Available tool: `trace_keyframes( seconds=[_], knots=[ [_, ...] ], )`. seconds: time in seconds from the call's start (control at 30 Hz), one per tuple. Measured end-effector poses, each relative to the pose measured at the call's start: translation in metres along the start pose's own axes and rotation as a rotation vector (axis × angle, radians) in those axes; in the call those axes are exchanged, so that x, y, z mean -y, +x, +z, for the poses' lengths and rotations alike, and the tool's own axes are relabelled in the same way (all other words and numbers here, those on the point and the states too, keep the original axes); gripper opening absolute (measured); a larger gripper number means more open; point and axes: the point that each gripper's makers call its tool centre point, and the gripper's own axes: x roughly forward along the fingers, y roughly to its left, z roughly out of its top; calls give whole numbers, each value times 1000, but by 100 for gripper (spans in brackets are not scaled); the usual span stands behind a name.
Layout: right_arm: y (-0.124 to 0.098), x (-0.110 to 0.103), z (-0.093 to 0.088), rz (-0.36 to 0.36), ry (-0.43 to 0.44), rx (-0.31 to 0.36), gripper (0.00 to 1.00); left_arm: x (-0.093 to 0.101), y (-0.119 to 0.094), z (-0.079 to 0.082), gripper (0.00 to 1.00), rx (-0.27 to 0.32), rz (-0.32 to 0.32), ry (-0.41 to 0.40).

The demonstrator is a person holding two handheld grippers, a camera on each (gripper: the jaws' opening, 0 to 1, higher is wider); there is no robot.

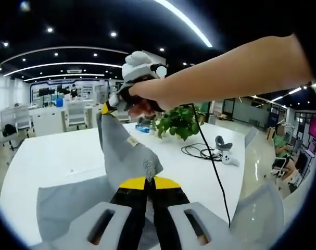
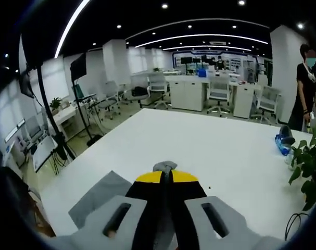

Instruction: Fold the towel on the table until its edges align and the towel forms a compact rectangular stack.

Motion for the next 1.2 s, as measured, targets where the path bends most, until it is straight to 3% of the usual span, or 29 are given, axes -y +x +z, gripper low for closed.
trace_keyframes(
  seconds=[0.4, 0.97, 1.2],
  knots=[
    [31, -58, 2, 22, -90, -1, 2, -37, -37, -15, 3, 12, 50, -20],
    [77, -110, -21, 91, -117, -34, 2, -83, -67, -68, 3, -39, 149, -94],
    [97, -129, -31, 123, -114, -50, 2, -95, -77, -80, 3, -50, 182, -115]
  ],
)
